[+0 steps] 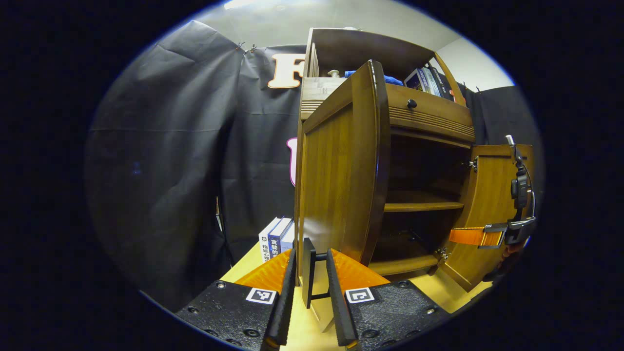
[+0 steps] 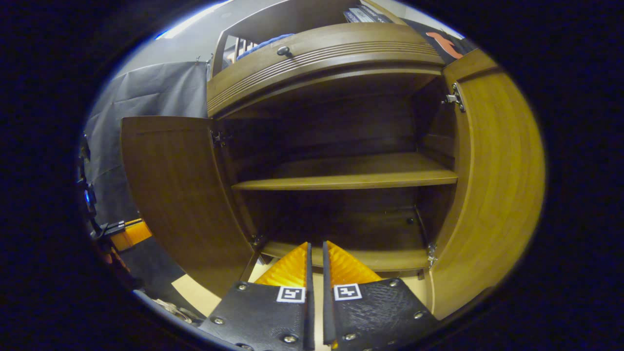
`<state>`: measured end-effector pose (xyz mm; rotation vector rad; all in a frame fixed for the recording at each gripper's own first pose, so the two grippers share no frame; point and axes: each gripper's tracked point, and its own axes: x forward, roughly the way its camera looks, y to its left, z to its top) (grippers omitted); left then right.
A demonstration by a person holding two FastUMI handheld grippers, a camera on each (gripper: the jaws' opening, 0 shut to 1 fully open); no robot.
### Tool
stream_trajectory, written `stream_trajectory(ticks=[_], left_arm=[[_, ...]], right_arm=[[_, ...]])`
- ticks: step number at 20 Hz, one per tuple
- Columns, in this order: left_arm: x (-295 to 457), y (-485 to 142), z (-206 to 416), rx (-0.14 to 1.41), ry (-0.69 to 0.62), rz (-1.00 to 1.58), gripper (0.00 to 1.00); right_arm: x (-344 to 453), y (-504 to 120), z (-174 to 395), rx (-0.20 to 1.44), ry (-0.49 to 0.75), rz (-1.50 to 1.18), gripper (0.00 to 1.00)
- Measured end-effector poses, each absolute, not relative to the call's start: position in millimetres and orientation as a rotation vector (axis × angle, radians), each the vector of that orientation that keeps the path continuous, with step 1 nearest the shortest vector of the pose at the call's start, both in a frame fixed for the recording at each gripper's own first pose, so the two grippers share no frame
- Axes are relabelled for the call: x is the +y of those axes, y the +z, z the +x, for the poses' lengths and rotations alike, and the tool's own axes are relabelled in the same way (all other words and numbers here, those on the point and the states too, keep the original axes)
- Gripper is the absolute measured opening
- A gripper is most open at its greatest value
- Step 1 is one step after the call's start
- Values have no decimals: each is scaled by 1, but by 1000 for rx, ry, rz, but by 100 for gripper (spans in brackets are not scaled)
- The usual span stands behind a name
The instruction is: Open the right door of the double-door shoe cabinet with the right hand, and open the left door with the left hand.
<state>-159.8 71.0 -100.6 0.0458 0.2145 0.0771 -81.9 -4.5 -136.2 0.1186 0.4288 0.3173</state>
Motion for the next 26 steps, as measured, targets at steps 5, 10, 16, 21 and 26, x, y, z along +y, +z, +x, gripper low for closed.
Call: stream_trajectory(ticks=[5, 10, 16, 21, 26], left_arm=[[97, -96, -167, 206, 124, 47, 40], [117, -93, -170, 200, 124, 45, 32], [133, -92, -175, 204, 140, 58, 32], [148, -91, -177, 200, 192, 53, 32], [155, -89, -181, 194, 228, 57, 24]], right_arm=[[1, -136, -87, 428, 327, 117, 7], [3, -136, -86, 428, 330, 119, 7], [9, -138, -86, 436, 342, 117, 7], [11, -138, -84, 434, 349, 119, 7], [13, -137, -82, 434, 355, 118, 7]])
